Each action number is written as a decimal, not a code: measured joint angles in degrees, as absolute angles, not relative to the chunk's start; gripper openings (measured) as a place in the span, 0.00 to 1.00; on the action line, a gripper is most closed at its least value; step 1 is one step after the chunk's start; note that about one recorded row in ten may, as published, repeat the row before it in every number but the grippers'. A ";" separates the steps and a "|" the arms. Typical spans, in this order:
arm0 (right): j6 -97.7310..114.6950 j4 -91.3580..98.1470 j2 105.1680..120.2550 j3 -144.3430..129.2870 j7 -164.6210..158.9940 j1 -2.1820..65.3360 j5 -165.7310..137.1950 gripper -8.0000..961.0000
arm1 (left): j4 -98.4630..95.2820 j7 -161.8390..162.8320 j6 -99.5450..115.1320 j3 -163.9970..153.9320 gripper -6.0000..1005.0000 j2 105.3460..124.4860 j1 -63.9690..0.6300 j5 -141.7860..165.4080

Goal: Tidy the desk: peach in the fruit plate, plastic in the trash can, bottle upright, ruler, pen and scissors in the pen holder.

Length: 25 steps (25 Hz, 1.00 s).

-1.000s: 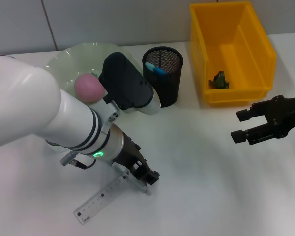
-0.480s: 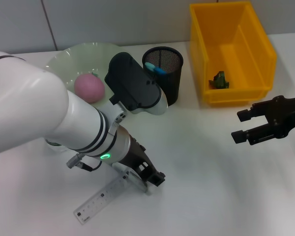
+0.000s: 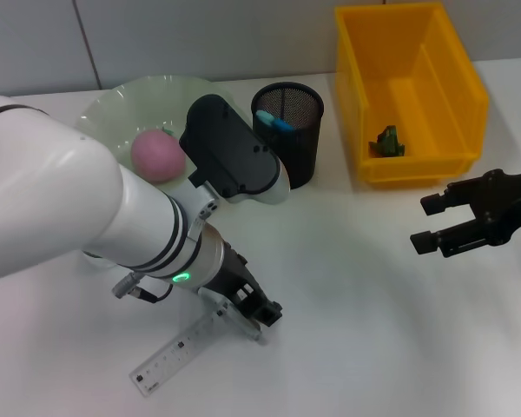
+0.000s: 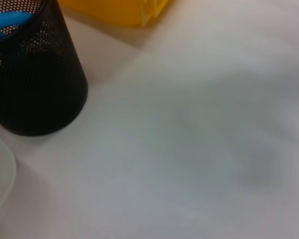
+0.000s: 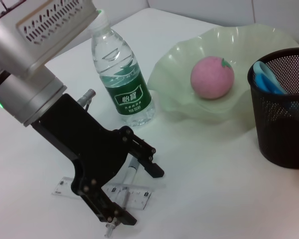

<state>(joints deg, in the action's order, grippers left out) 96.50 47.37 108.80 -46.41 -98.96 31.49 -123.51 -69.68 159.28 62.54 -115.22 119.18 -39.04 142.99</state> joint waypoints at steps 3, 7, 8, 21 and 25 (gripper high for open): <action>96.47 47.37 108.80 -46.37 -98.96 31.49 -123.53 0.81 | -69.88 159.67 62.63 -115.59 0.72 119.18 -39.09 142.98; 96.39 47.37 108.76 -46.37 -98.95 31.47 -123.57 0.81 | -70.44 159.76 62.70 -116.44 0.71 119.18 -39.29 143.02; 96.37 47.37 108.76 -46.38 -98.93 31.47 -123.57 0.80 | -70.40 159.77 62.68 -116.43 0.71 119.18 -39.31 143.02; 96.10 47.37 108.72 -46.63 -98.53 31.60 -123.58 0.80 | -69.70 159.77 62.55 -116.36 0.66 119.18 -39.41 143.64; 96.05 47.37 108.71 -46.71 -98.52 31.63 -123.58 0.80 | -69.69 159.78 62.53 -116.37 0.61 119.18 -39.32 143.70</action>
<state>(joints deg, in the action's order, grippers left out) 96.05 47.37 108.71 -46.71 -98.52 31.63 -123.58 -69.69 159.78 62.53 -116.37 119.18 -39.32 143.70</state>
